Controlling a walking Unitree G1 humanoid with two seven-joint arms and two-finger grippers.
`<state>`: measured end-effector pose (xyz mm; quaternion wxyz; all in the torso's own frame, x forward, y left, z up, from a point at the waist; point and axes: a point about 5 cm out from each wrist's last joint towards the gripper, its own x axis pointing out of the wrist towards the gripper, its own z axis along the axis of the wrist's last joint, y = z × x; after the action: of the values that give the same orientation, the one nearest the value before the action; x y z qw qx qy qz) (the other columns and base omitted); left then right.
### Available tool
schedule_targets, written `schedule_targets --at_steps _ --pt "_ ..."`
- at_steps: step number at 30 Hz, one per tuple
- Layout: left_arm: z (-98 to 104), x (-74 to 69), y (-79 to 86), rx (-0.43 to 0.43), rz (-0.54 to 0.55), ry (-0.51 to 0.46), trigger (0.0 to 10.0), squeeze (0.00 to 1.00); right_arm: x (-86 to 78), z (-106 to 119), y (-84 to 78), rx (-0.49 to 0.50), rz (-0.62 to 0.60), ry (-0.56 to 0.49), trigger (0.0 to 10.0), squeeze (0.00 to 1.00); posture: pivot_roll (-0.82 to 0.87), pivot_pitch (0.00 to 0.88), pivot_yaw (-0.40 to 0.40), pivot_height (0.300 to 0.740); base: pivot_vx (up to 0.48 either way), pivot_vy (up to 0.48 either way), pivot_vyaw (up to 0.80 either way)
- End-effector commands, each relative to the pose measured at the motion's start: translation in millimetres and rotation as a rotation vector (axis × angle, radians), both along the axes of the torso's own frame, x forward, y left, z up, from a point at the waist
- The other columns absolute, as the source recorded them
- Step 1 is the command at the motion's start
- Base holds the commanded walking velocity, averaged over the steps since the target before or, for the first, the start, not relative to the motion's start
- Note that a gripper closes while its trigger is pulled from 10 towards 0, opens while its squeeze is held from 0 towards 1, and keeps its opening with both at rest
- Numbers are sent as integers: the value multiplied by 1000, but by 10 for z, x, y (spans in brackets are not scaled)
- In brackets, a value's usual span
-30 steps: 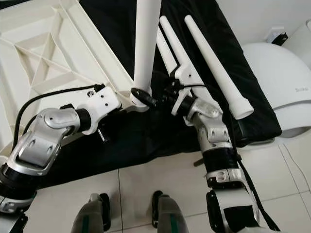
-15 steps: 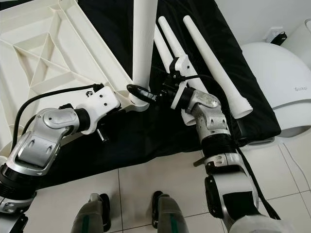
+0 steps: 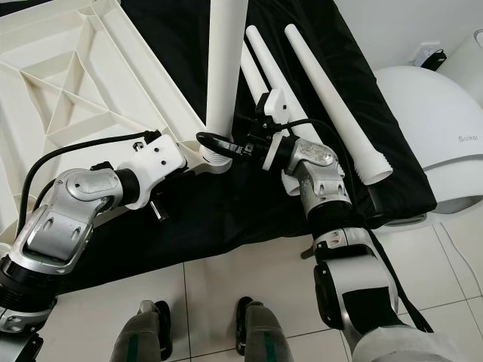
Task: Building children table
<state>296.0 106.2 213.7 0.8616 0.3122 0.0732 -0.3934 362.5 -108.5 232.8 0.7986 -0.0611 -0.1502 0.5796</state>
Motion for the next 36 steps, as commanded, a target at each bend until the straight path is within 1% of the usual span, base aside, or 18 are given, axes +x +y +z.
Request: schedule_targets --at_steps 1,6,8,16,17,18,20,22,25,26,28,36 --pt "-161 60 169 52 173 5 10000 0 11 -24 20 7 19 27 0 0 76 265 -16 740 0 0 0" --pt "-164 55 167 51 174 6 10000 0 8 -13 19 18 24 26 0 0 74 268 -19 740 0 0 0" --pt "-167 50 164 49 175 8 10000 0 -24 2 39 42 34 22 0 0 73 269 -21 740 0 0 0" --pt "-167 50 164 49 175 8 10000 0 -24 2 39 42 34 22 0 0 73 269 -21 740 0 0 0" --pt "-172 45 159 46 175 9 10000 0 -104 -25 83 76 36 16 0 0 62 276 -24 740 0 0 0" --pt "-172 45 159 46 175 9 10000 0 -104 -25 83 76 36 16 0 0 62 276 -24 740 0 0 0" --pt "-177 43 154 44 173 12 10000 0 -192 -66 113 113 23 15 0 0 60 276 -22 740 0 0 0" --pt "-180 43 151 45 172 14 10000 0 -220 -76 119 131 9 15 0 0 58 276 -21 740 0 0 0" --pt "-185 41 147 48 167 17 10000 0 -230 -75 126 143 -3 10 0 0 59 275 -21 740 0 0 0" --pt "-197 31 138 54 157 22 10000 0 -241 -71 133 164 -37 0 0 0 58 275 -21 740 0 0 0" --pt "-205 24 131 58 150 25 10000 0 -245 -72 141 176 -59 -1 0 0 58 273 -21 740 0 0 0" --pt "-220 3 113 64 134 30 10000 0 -266 -79 166 183 -101 -18 0 0 59 271 -22 740 0 0 0"
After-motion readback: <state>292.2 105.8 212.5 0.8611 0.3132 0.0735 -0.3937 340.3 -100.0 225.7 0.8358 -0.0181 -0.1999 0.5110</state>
